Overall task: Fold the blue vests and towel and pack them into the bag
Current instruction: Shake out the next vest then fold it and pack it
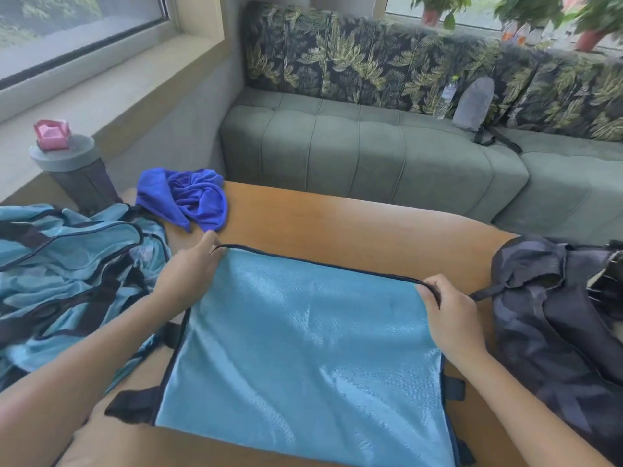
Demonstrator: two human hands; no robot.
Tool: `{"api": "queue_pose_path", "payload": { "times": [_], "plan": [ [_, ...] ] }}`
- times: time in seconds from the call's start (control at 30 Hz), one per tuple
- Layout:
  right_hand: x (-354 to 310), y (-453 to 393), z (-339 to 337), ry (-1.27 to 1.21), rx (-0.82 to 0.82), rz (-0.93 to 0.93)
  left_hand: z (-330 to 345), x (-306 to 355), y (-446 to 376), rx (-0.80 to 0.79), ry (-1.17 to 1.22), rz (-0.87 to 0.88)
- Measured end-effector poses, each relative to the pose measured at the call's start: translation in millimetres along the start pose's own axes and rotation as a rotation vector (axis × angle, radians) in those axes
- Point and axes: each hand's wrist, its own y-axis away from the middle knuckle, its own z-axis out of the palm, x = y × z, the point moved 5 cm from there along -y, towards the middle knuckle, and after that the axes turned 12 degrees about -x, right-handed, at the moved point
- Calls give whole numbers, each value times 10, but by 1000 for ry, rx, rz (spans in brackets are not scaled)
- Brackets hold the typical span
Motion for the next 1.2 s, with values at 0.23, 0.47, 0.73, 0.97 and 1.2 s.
{"api": "queue_pose_path", "payload": {
  "times": [0.23, 0.47, 0.73, 0.97, 1.2],
  "plan": [
    [265, -216, 457, 318, 66, 6, 416, -76, -274, 9, -184, -45],
    [284, -289, 468, 319, 77, -88, 380, -48, -362, 107, -370, 73],
    [210, -477, 378, 339, -172, -83, 421, -59, -663, -73, -430, 322],
    [103, -657, 174, 329, -334, -34, 2, 185, -540, -118, -389, 325],
    [-412, -620, -659, 216, -320, -37, -809, 468, -326, -88, -99, 240]
  ]
}}
